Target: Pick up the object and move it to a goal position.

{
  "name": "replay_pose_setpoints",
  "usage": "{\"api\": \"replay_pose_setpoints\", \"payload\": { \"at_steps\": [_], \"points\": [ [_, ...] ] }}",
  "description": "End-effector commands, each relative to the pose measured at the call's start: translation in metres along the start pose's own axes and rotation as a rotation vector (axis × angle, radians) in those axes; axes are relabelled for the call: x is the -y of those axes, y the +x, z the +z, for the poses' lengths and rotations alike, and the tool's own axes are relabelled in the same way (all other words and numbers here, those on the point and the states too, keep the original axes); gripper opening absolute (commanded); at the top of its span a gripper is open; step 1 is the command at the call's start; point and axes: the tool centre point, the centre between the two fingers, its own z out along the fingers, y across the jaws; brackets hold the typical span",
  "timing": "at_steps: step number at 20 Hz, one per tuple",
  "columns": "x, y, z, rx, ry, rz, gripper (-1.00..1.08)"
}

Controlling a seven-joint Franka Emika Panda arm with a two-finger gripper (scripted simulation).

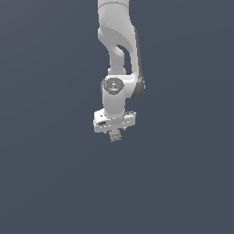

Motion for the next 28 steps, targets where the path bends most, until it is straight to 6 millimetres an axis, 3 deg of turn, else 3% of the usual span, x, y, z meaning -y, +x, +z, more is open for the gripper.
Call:
{"api": "replay_pose_setpoints", "payload": {
  "at_steps": [1,5,10,11,22,28],
  "points": [
    [0.0,-0.001,0.012,0.001,0.0,-0.001,1.0],
    [0.001,-0.001,0.029,0.0,0.001,-0.003,1.0],
    [0.001,0.0,0.036,0.0,0.001,-0.004,1.0],
    [0.001,0.0,0.036,0.0,0.001,-0.004,-1.0],
    [0.001,0.0,0.035,-0.002,0.0,-0.004,-1.0],
    [0.019,0.0,0.027,-0.002,0.0,-0.004,-1.0]
  ]
}}
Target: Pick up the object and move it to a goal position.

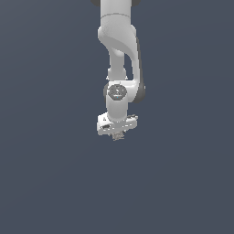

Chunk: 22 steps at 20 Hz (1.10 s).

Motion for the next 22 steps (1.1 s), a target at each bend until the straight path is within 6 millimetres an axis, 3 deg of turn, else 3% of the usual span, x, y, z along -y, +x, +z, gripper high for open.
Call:
{"api": "replay_pose_setpoints", "payload": {
  "at_steps": [1,7,17,22],
  "points": [
    [0.013,0.0,-0.005,-0.001,0.0,-0.002,-1.0],
    [0.062,-0.001,-0.026,0.0,0.0,-0.002,-1.0],
    [0.176,-0.003,-0.073,0.0,-0.001,-0.002,-1.0],
    [0.214,-0.001,-0.089,0.001,-0.001,-0.002,-1.0]
  ]
}}
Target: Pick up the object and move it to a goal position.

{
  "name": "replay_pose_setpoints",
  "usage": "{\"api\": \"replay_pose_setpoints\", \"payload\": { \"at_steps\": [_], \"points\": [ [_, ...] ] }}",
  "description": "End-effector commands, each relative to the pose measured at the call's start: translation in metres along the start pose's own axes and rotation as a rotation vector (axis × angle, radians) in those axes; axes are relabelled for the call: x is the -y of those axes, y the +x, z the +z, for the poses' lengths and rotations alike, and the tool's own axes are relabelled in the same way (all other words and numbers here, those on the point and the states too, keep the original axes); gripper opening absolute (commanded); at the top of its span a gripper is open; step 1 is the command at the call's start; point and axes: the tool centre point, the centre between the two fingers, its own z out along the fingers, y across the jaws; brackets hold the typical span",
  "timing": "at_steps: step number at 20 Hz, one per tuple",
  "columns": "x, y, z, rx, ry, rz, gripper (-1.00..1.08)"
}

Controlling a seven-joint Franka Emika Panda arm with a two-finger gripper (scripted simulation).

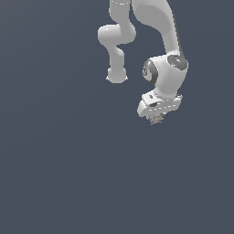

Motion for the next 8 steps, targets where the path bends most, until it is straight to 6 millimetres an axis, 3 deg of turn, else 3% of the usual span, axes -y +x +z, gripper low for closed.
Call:
{"api": "replay_pose_setpoints", "payload": {
  "at_steps": [1,8],
  "points": [
    [0.016,0.0,-0.007,0.001,0.0,0.002,-1.0],
    [0.034,0.002,-0.015,0.001,0.0,0.002,-1.0]
  ]
}}
